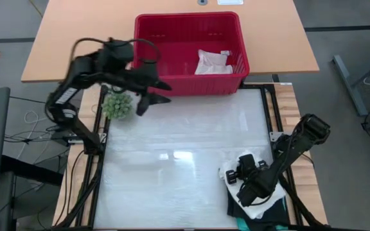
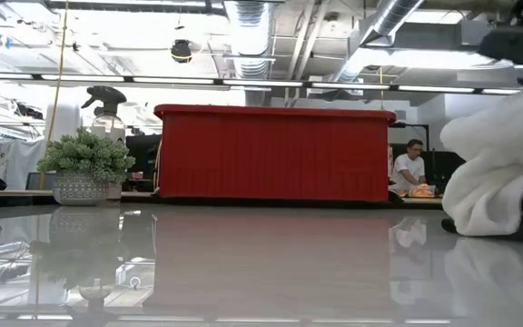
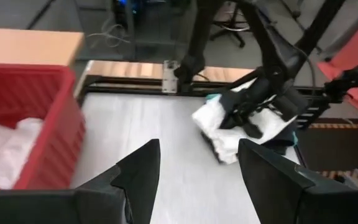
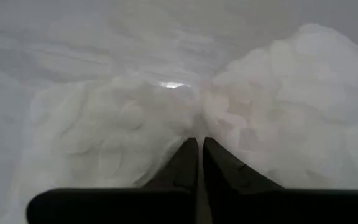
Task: Fold Laundry from Bin
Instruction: Stack the white t-shirt on top of the black shorts, then fold the white underwear
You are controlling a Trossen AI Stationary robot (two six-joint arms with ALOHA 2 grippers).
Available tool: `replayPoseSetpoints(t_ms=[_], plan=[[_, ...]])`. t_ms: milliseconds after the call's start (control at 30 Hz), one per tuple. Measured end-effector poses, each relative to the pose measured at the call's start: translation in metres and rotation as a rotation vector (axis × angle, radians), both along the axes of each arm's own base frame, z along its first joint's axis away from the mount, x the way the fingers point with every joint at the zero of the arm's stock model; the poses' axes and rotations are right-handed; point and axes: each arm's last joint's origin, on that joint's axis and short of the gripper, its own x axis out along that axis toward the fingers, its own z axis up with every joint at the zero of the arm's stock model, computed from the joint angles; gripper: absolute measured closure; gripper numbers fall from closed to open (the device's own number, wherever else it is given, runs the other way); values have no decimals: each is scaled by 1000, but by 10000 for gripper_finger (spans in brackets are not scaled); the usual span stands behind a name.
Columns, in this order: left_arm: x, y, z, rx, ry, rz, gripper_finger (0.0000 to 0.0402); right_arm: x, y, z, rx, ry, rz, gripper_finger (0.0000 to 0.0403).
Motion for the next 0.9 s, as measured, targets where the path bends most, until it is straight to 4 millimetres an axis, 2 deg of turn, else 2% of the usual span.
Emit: replayPoseSetpoints(t_ms=[133, 300, 400, 533, 700, 800, 900], plan=[[-27, -5, 12, 17, -42, 18, 198, 0, 0, 32, -5, 7, 17, 346], [-51, -10, 24, 55, -99, 32, 198, -9, -8, 95, -67, -51, 96, 344], [-60, -9, 24, 59, -122, 47, 198, -15, -21, 131, -136, -128, 140, 343], [-76, -5, 25, 17, -196, 100, 198, -21, -42, 169, -241, -299, 198, 343], [-101, -7, 38, -77, -474, 113, 198, -33, -75, 212, -445, -440, 279, 343], [-107, -8, 29, -149, -547, 207, 198, -43, -97, 237, -552, -462, 315, 343], [-109, -5, 5, -208, -553, 329, 198, -53, -118, 261, -663, -449, 368, 342]])
